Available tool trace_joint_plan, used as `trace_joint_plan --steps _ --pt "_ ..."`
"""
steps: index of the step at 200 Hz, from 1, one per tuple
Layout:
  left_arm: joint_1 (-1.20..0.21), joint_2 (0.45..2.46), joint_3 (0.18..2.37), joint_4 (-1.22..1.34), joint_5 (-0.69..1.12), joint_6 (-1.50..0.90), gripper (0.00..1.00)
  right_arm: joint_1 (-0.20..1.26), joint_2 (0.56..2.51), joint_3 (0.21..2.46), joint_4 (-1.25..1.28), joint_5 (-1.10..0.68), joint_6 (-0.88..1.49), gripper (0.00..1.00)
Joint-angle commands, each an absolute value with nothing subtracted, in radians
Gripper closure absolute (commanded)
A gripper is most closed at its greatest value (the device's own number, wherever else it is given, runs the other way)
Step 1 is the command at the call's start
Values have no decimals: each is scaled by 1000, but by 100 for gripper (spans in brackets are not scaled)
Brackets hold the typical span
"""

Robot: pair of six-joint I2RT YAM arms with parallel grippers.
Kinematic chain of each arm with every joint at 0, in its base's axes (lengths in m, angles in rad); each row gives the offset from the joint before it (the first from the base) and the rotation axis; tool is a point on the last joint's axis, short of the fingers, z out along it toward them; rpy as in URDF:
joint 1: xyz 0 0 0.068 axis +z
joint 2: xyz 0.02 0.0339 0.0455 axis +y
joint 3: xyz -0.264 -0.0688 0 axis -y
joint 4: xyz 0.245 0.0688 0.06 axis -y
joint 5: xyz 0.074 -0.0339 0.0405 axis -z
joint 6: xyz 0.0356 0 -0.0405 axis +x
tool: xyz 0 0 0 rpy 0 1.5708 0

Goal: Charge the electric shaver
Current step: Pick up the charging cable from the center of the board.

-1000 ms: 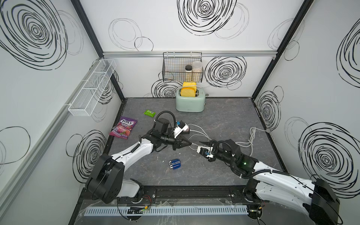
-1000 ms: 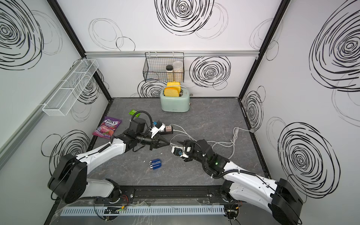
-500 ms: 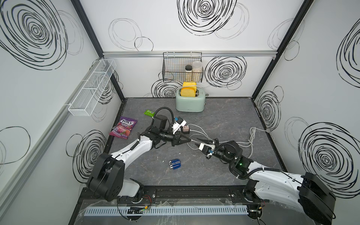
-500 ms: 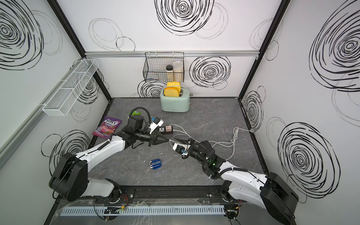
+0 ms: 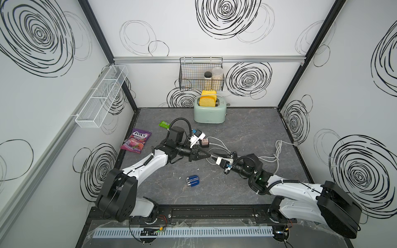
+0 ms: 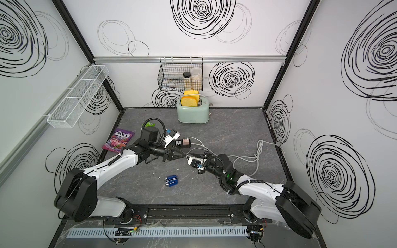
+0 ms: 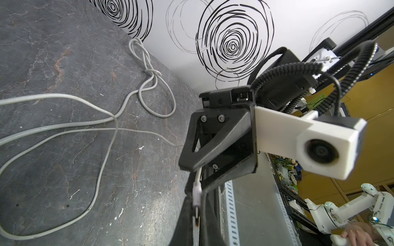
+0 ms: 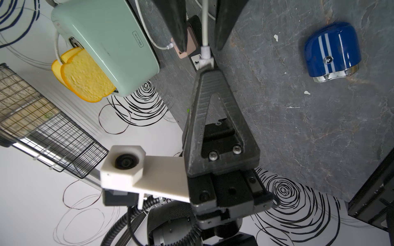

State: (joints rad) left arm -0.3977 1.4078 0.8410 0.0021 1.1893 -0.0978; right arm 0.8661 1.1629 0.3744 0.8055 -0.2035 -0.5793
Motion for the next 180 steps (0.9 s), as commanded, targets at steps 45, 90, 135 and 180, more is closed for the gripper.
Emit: trace_joint_plan --steps 45,90,135,180 --pt "-389 1405 846 38 1227 -92 100 862 1186 406 863 -243 -571 84" --pt "-389 1406 842 38 1233 -89 100 862 1187 402 870 -232 -567 85" --pt "-392 1410 836 37 1232 -87 100 862 1186 398 886 -238 -558 89" --pt "-391 1418 836 37 1232 -84 100 862 1184 407 865 -254 -554 85"
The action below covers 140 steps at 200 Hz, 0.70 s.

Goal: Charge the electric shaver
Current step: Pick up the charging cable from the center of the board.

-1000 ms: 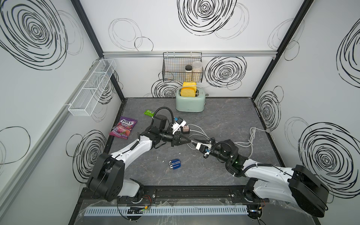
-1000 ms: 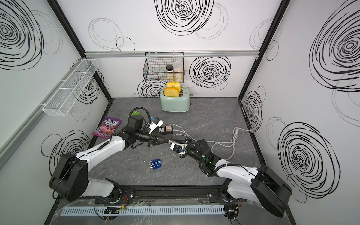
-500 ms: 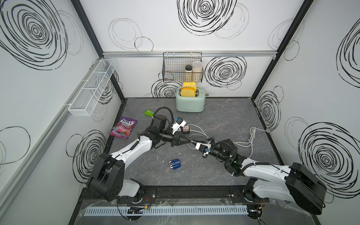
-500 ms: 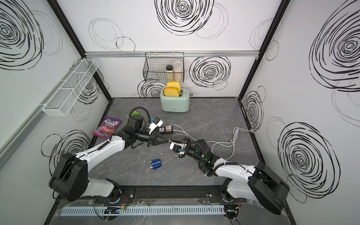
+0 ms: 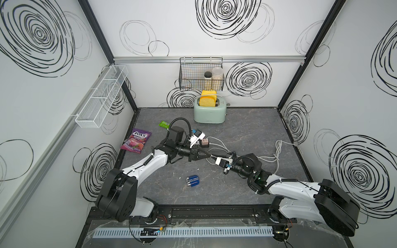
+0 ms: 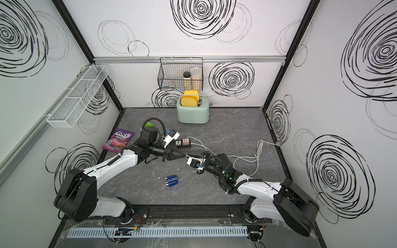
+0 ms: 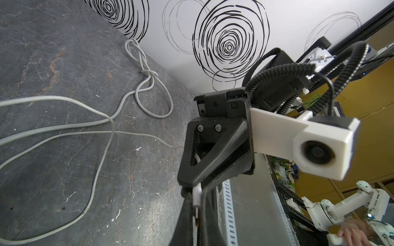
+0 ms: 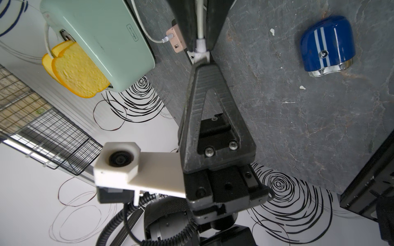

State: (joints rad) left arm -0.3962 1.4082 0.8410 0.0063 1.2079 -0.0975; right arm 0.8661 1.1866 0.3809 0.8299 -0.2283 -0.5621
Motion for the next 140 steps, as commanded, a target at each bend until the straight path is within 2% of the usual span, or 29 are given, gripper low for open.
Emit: trace_joint_plan --steps 1,60,105,140 --pt "-391 1418 837 37 1232 -84 100 862 1184 409 864 -254 -554 85" --pt "-394 1424 833 33 1232 -80 100 862 1193 410 868 -266 -554 94" --pt "-396 1429 831 32 1222 -80 100 863 1180 407 865 -265 -554 84" --pt "-395 1425 840 11 1215 -66 100 864 1173 406 851 -271 -558 85"
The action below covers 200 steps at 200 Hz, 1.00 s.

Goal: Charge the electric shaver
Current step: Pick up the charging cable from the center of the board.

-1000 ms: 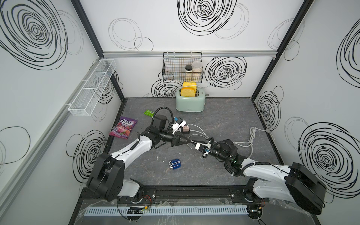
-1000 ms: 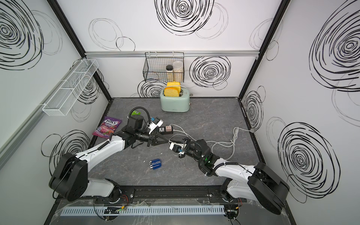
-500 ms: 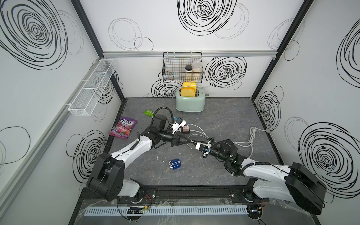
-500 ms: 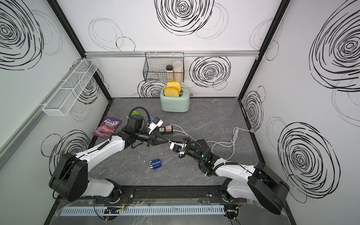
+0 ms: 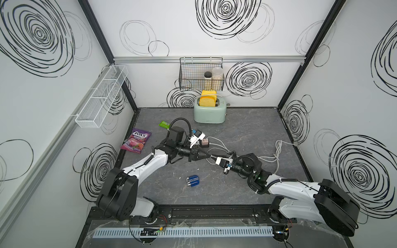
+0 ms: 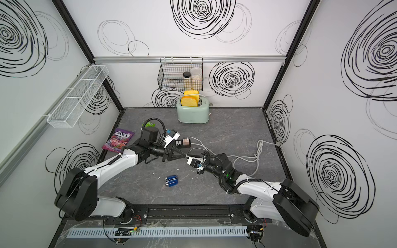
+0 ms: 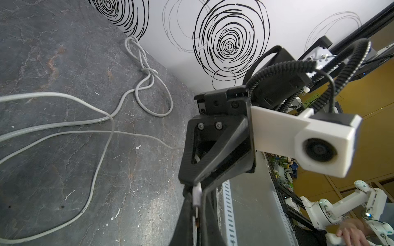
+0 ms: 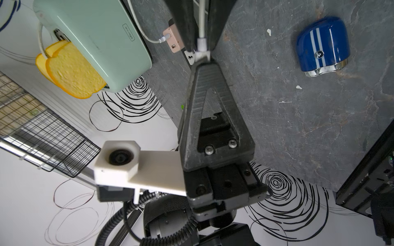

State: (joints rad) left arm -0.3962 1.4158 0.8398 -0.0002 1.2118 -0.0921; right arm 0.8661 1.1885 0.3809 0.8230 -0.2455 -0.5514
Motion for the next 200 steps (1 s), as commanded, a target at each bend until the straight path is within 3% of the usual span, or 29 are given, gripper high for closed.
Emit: trace_joint_plan --steps 1,84,111,138,168,191,195,200 --pt "-396 1425 841 11 1215 -67 100 864 1173 406 851 -271 -557 85" --pt "-394 1428 834 5 1205 -63 100 867 1156 406 854 -270 -560 100" --pt "-392 1419 836 -1 1147 -53 100 865 1130 422 810 -264 -555 100" --pt "-372 1339 814 -2 1025 -1 44 849 1110 491 639 -272 -512 100" --pt "-342 1187 763 15 915 86 30 816 1070 518 530 -280 -449 100" --pt "-328 1051 695 10 806 200 12 789 1027 515 468 -285 -417 100" --pt "-328 1032 687 -5 781 227 4 785 1019 514 456 -286 -413 100" --pt "-331 1011 677 -21 754 262 2 779 1010 514 440 -287 -408 100"
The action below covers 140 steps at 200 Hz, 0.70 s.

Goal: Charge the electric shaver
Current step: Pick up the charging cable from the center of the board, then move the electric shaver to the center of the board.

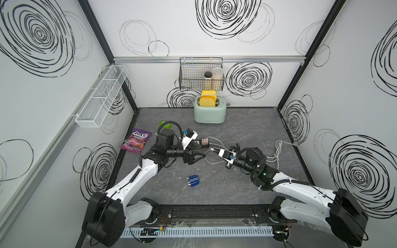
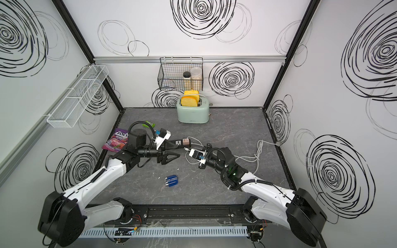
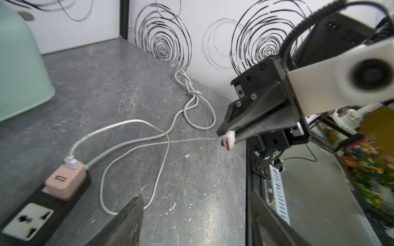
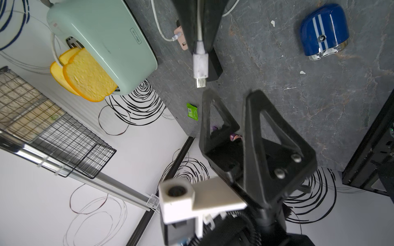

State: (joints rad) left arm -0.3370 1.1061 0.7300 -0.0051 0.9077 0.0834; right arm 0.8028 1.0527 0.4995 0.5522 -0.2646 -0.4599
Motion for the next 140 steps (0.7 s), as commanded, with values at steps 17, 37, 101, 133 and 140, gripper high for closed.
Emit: trace_joint_plan --steps 17,37,101,133,140 --pt "-336 958 655 -94 675 367 0 762 979 518 382 -279 -389 100" --pt "-367 917 625 -178 596 513 0 735 945 525 316 -262 -356 100" --pt "-598 924 520 -327 379 690 3 657 863 549 181 -237 -318 100" --pt "-681 980 496 -336 288 653 3 644 834 549 186 -258 -317 100" --pt "-689 997 495 -334 279 643 3 643 832 551 183 -262 -316 100"
